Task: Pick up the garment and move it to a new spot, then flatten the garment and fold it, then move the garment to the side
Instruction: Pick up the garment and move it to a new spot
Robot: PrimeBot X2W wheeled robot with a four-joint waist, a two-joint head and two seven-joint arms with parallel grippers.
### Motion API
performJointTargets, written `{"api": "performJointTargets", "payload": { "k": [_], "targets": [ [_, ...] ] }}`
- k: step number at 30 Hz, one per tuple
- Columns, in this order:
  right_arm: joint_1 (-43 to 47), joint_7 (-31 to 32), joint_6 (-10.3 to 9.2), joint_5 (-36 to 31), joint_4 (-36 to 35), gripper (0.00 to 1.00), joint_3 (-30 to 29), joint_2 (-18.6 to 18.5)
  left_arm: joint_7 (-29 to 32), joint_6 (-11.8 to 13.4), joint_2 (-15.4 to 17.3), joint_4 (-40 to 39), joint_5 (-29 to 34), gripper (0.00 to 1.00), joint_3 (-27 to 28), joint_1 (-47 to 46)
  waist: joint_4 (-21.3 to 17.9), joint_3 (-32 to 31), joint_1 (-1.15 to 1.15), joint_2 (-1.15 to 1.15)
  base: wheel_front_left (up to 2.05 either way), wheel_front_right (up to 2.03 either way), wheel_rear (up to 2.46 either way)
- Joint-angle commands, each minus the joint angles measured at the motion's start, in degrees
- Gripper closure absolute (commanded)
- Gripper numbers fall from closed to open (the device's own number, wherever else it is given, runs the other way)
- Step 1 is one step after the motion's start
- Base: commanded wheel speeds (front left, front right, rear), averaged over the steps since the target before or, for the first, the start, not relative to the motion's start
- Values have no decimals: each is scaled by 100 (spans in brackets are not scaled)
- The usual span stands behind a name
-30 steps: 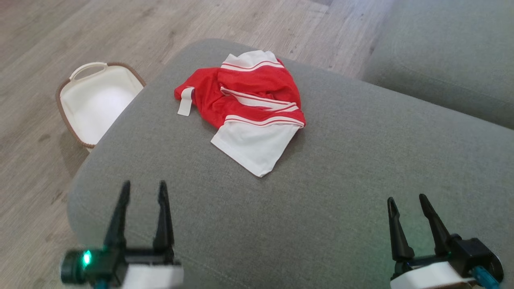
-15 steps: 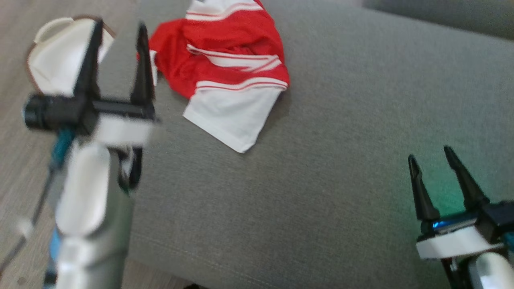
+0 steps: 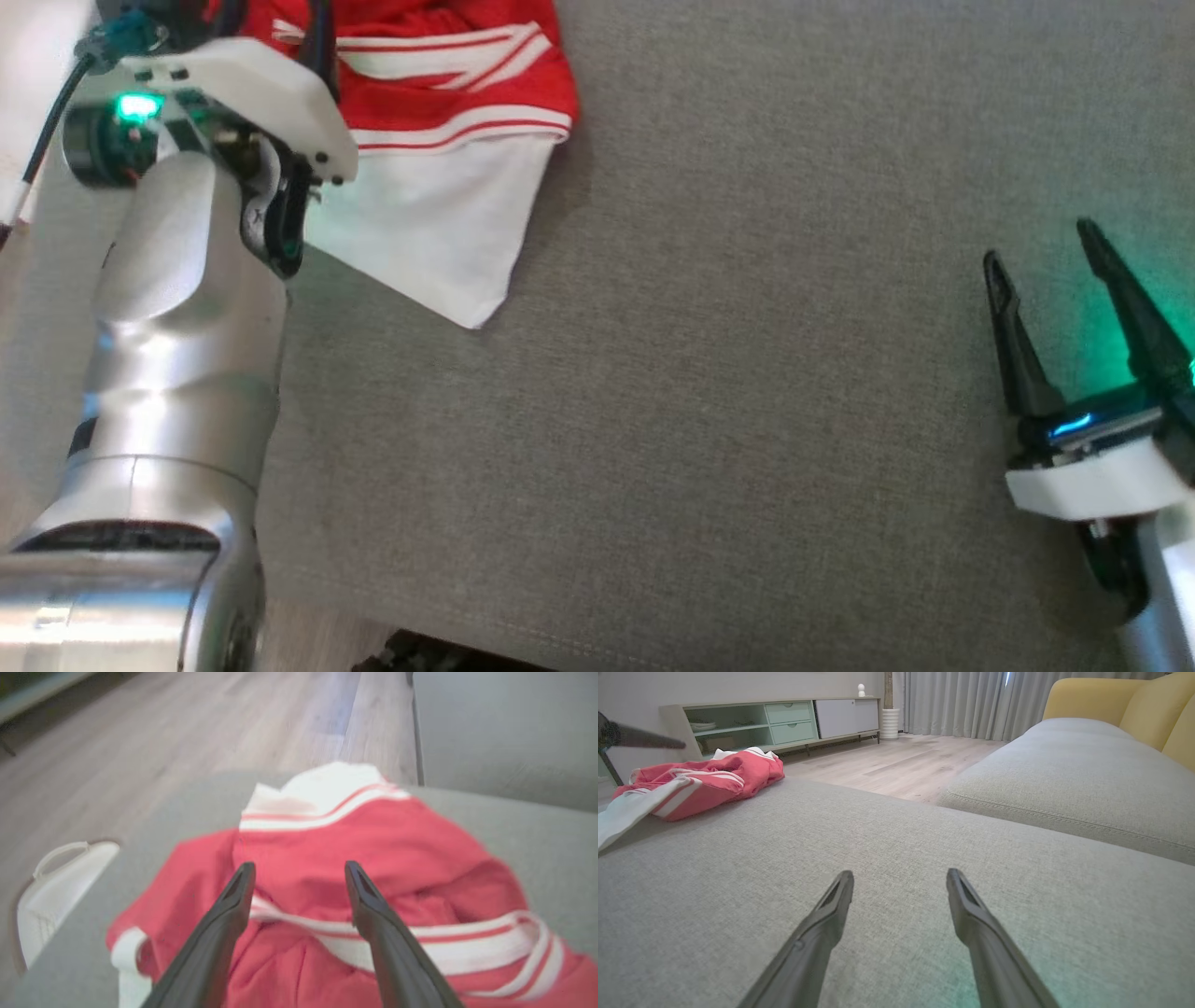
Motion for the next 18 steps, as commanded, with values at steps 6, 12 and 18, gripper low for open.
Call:
{"api": "performJointTargets", "payload": {
  "k": [6,12,18],
  "targets": [
    [-314,-62,37,-1,-237,0,219,-173,315,11,273,1126,-282,0,317,-332,-294,442,-2,0,0,0,0],
    [-378,-62,37,1,-221,0,213,-129,196,-16,329,1647,-369,8,328,-456,-333,522,-2,0,0,0,0],
    [-424,-62,37,53,-125,0,223,-7,-477,-92,551,1656,-285,100,176,-744,-368,271,-2,0,0,0,0]
  ]
}}
